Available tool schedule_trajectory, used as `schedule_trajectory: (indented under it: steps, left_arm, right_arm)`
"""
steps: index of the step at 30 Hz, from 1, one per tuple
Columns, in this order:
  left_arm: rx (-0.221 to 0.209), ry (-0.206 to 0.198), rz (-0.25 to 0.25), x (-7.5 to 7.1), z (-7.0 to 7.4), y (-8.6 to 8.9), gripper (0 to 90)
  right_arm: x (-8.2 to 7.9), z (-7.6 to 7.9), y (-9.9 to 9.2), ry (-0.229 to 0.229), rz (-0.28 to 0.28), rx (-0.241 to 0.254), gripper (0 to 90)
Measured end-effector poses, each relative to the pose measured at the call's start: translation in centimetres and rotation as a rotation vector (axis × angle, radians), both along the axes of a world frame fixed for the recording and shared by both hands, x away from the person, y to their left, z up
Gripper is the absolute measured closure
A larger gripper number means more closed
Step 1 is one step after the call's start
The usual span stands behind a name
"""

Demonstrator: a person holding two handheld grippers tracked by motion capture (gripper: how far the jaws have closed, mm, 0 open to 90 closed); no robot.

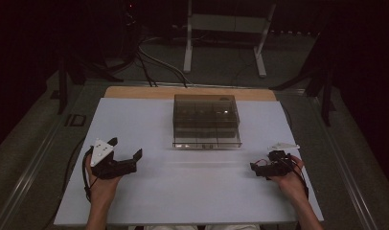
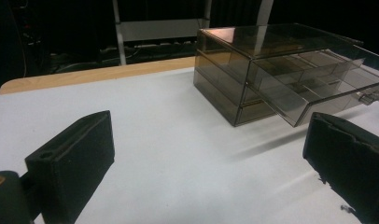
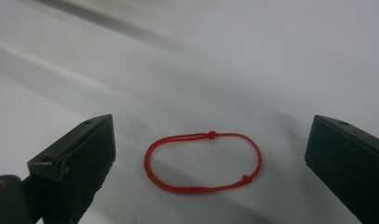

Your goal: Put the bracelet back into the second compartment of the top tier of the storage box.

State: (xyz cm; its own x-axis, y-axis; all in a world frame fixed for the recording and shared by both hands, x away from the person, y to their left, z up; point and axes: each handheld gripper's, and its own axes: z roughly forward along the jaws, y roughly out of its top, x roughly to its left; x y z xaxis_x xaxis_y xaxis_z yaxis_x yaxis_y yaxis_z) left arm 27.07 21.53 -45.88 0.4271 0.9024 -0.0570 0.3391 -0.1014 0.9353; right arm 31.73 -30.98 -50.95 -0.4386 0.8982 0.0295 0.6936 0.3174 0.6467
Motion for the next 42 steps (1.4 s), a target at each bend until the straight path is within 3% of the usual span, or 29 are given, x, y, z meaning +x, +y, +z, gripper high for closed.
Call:
schedule_trajectory:
  steps: [11,21,27,31,37,39,40,42]
  left_arm:
    - [-0.001,0.000,-0.001,0.0,0.0,0.0,3.7]
    - [-0.005,-0.002,0.002,-0.1,0.0,0.0,3.7]
    - [-0.007,-0.002,0.002,-0.1,0.0,0.0,3.7]
    - [-0.007,-0.002,0.002,-0.1,0.0,0.0,3.7]
    - [-0.002,-0.001,-0.002,-0.1,0.0,-0.1,3.7]
    - [-0.004,-0.002,-0.001,-0.1,0.0,-0.1,3.7]
    - [-0.004,-0.003,-0.001,-0.1,0.1,-0.1,3.7]
    - [-0.005,-0.003,0.000,-0.1,0.0,-0.1,3.7]
  right_arm:
    - [0.1,-0.5,0.2,0.020,0.004,-0.011,2.1]
    - [0.1,-1.0,0.9,0.044,0.021,-0.055,2.2]
    - [0.0,-1.0,0.9,0.048,0.019,-0.056,7.5]
    - [-0.1,-0.7,0.6,0.044,-0.002,-0.055,19.1]
    - [-0.5,-0.3,0.7,0.041,0.021,-0.051,46.2]
    - [-0.6,-0.3,0.8,0.043,0.020,-0.051,49.3]
    - [-0.6,-0.2,0.7,0.043,0.009,-0.055,59.6]
    - [-0.6,-0.1,0.6,0.048,0.005,-0.051,68.6]
